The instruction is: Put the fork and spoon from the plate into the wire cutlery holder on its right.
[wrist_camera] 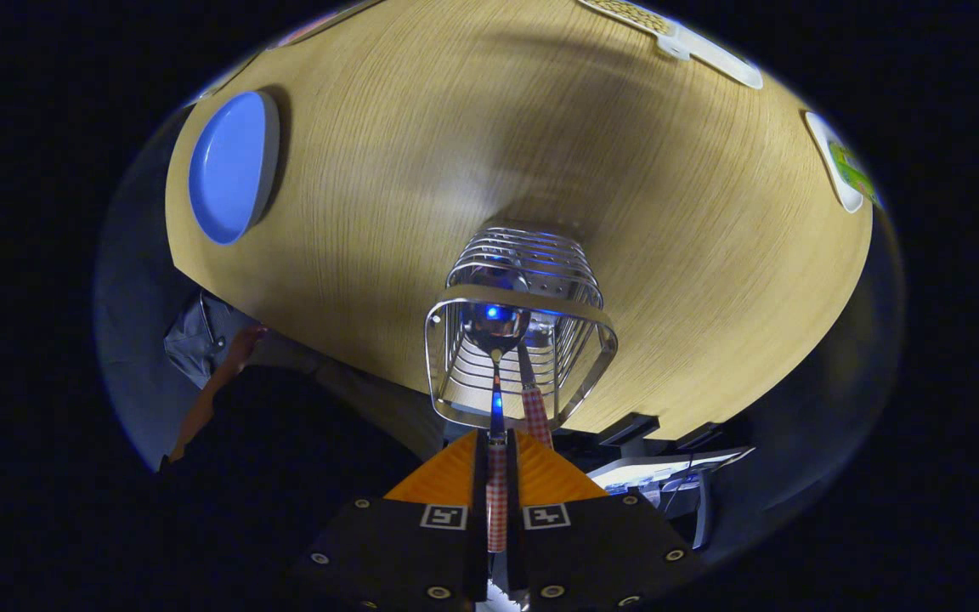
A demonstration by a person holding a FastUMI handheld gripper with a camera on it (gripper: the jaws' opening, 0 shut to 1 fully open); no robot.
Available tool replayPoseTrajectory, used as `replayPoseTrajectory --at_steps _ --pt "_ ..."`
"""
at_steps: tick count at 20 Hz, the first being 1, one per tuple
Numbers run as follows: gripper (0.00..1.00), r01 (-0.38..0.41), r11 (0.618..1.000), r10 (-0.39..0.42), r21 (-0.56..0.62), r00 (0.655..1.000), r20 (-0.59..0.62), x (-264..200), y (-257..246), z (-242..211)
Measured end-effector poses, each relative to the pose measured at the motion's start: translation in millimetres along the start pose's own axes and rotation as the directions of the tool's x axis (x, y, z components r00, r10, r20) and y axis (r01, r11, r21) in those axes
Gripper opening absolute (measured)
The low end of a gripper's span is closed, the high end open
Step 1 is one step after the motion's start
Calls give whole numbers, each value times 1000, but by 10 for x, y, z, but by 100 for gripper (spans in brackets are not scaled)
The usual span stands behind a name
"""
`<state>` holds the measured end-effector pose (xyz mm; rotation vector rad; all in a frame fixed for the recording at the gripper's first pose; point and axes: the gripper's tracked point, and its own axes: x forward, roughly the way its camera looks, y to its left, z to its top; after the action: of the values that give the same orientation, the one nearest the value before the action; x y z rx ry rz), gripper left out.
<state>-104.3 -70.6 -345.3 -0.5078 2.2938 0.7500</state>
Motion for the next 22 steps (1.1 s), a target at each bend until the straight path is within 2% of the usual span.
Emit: replayPoseTrajectory --at_steps 4,7,11,12,13,15,16,17,18,20,22 --pt "13 -27 999 27 25 999 28 -51 0 46" --pt "13 -42 999 39 30 994 102 -159 5 122" --pt "24 -63 997 51 34 958 281 -426 61 259" --pt "31 -71 997 56 32 941 334 -514 105 276" --pt "34 -88 996 68 34 918 390 -595 160 304" --pt "49 -117 992 84 36 865 494 -747 207 341" --pt "63 -120 992 79 40 834 546 -784 222 329" --pt "70 -118 992 63 53 798 599 -840 205 343" --pt "82 -130 989 57 63 754 654 -901 180 382" --pt "90 -164 981 35 101 667 745 -1059 132 377" --pt "93 -163 977 -22 140 573 819 -1215 63 392"
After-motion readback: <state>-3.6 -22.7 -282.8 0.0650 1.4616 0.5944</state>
